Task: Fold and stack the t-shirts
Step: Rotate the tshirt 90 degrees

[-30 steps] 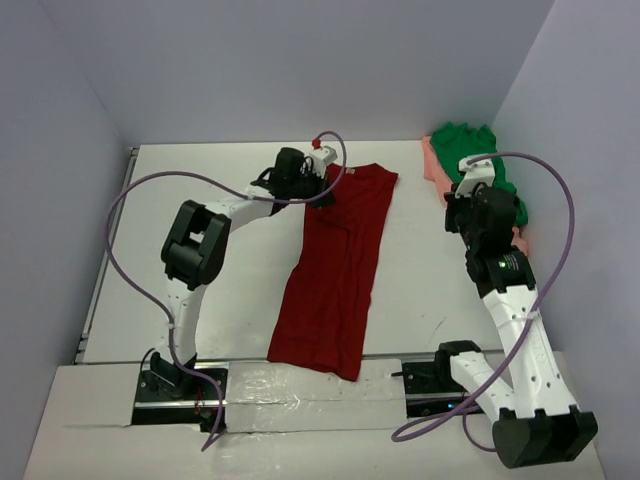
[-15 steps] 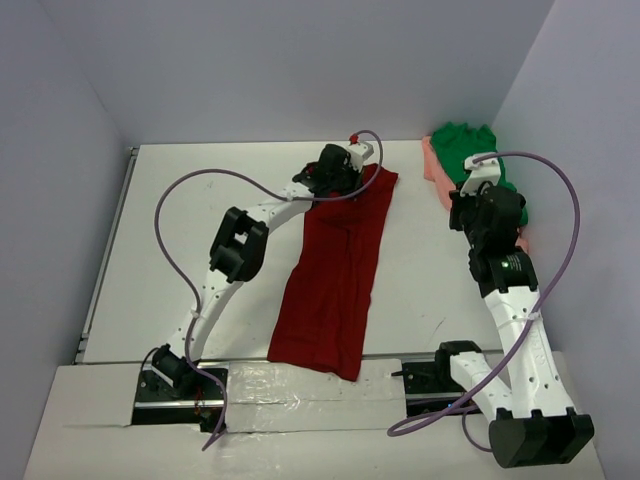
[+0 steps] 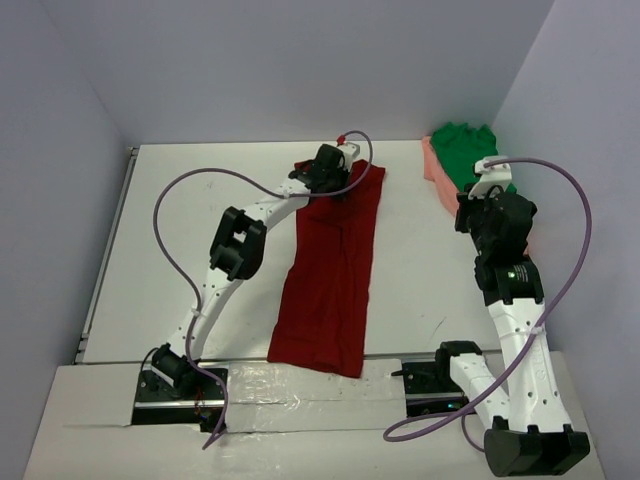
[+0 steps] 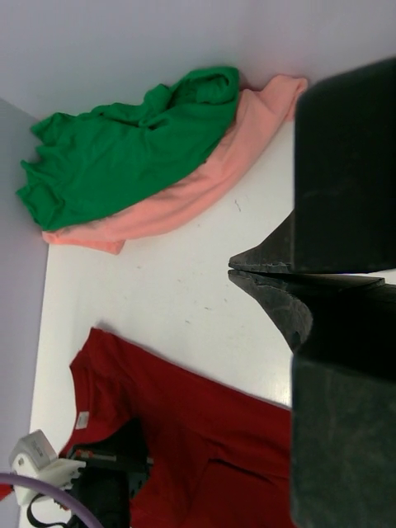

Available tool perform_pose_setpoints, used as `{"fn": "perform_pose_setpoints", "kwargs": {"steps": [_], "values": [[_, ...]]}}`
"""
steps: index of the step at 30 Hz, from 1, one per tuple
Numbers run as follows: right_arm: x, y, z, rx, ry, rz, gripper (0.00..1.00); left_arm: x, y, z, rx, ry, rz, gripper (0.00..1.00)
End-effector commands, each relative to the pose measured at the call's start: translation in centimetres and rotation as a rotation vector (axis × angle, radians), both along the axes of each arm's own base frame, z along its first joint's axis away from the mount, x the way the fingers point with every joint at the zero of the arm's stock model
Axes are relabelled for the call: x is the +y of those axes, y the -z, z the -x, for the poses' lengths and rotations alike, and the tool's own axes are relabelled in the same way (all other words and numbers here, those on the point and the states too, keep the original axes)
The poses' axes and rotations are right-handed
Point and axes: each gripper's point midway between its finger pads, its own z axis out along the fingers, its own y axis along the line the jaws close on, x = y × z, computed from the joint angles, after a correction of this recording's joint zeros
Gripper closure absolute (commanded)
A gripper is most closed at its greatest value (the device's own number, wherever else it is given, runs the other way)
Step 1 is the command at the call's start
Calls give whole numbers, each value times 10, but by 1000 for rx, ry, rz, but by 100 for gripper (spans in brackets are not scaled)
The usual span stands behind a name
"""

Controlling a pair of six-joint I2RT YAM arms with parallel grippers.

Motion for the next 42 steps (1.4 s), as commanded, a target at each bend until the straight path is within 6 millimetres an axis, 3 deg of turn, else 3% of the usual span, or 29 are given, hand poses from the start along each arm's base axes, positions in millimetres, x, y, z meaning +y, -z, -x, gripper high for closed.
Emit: {"fn": "perform_pose_setpoints", "kwargs": {"steps": [1, 5, 9, 14, 16, 17, 18, 19, 20, 22, 23, 24, 26, 27, 28, 29, 30, 31, 32, 33, 34, 35, 36, 37, 38, 39, 40, 42], "values": [[-2, -33, 6, -93, 2, -21, 100, 49, 12, -24, 41, -108, -51, 100], [0, -35, 8, -95, -13, -34, 100, 86, -4, -65, -34, -179, -32, 100], [2, -35, 8, -95, -23, -38, 100, 111, -15, -91, -92, -224, -4, 100], [3, -32, 7, -84, -30, -40, 100, 117, -19, -100, -122, -227, 12, 100], [4, -29, 7, -77, -39, -37, 100, 114, -32, -102, -152, -221, 37, 100], [5, -27, 6, -69, -49, -35, 100, 110, -27, -95, -139, -201, 42, 94], [7, -25, 5, -63, -60, -31, 99, 106, -43, -94, -159, -190, 62, 86], [11, -22, 6, -48, -87, -33, 94, 103, -49, -92, -165, -179, 65, 63], [14, -18, 4, -30, -104, -35, 81, 95, -53, -84, -161, -151, 69, 50], [20, -14, 4, -14, -144, -31, 58, 87, -88, -75, -202, -135, 86, 33], [26, -11, 5, -5, -178, -36, 42, 79, -90, -63, -199, -110, 84, 24], [28, -9, 4, 3, -194, -36, 38, 76, -129, -56, -250, -101, 109, 19], [40, -4, 5, 22, -253, -44, 31, 66, -151, -35, -271, -66, 119, 16], [46, 0, 4, 39, -284, -51, 31, 68, -198, -22, -328, -60, 154, 16], [56, 5, 5, 64, -327, -60, 31, 67, -216, -12, -345, -55, 167, 15], [61, 9, 5, 85, -351, -70, 31, 74, -225, 0, -333, -54, 168, 15], [77, 14, 7, 112, -417, -79, 33, 87, -274, 16, -391, -64, 208, 15], [95, 28, 6, 176, -477, -80, 35, 100, -290, 23, -411, -84, 206, 14], [105, 37, 6, 214, -507, -74, 36, 114, -289, 32, -404, -107, 186, 14], [113, 47, 5, 253, -518, -48, 36, 138, -329, 51, -458, -135, 205, 14], [125, 69, 4, 342, -553, -19, 36, 154, -335, 59, -473, -151, 191, 14], [150, 81, 13, 387, -626, 14, 36, 179, -321, 64, -446, -183, 156, 14], [159, 90, 15, 420, -647, 40, 37, 203, -346, 85, -488, -200, 162, 14], [166, 101, 17, 457, -659, 72, 37, 233, -346, 87, -501, -241, 127, 14], [185, 117, 25, 509, -716, 105, 37, 255, -343, 107, -498, -268, 115, 14], [193, 124, 29, 528, -736, 128, 37, 269, -338, 115, -514, -237, 69, 14], [194, 132, 29, 544, -727, 173, 37, 297, -308, 121, -456, -268, 19, 14], [213, 151, 41, 594, -778, 242, 37, 323, -307, 144, -475, -277, -15, 14]]}}
